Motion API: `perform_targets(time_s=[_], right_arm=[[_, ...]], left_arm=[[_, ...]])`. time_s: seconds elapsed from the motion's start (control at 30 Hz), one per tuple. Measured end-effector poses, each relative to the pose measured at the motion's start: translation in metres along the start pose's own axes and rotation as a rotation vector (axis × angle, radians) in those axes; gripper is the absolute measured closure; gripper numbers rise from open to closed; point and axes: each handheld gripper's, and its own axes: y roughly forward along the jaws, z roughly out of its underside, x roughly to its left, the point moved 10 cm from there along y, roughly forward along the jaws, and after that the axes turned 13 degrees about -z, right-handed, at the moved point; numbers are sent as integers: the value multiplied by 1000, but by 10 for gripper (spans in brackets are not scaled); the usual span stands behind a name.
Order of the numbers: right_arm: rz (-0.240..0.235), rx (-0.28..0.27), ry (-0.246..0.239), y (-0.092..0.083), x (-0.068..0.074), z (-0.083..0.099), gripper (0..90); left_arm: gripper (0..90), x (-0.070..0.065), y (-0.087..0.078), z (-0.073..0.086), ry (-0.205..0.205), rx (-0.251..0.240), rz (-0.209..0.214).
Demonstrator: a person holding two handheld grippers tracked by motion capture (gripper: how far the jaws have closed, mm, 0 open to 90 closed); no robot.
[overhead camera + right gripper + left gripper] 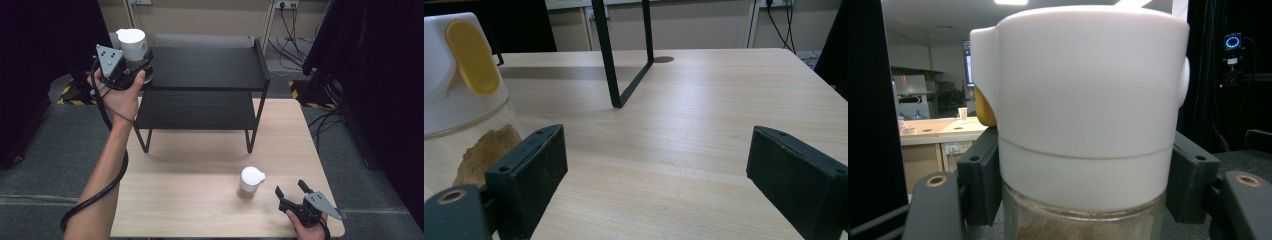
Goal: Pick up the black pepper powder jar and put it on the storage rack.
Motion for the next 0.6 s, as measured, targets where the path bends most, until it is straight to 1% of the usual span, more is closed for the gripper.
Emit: perform_targets(time_s=[0.13,0.23,0.33,0.43,0.5,0.57,0.6], right_arm=[[0,-1,1,0,0,0,97],[0,3,-5,0,0,0,97],[-1,1,-4,0,0,0,97],[-1,0,-2,0,0,0,97],[-1,0,-2,0,0,0,97],[-2,-1,-1,0,0,0,97],[-2,-1,-1,0,0,0,97]], left_arm=[[305,3,2,1,-28,4,7],[303,3,3,1,-26,9,7],[300,4,4,0,-38,22,15],[292,4,4,-1,-41,22,16],[244,4,4,-1,-53,23,19],[197,3,4,-1,-51,23,15],[197,2,3,0,-48,24,11]])
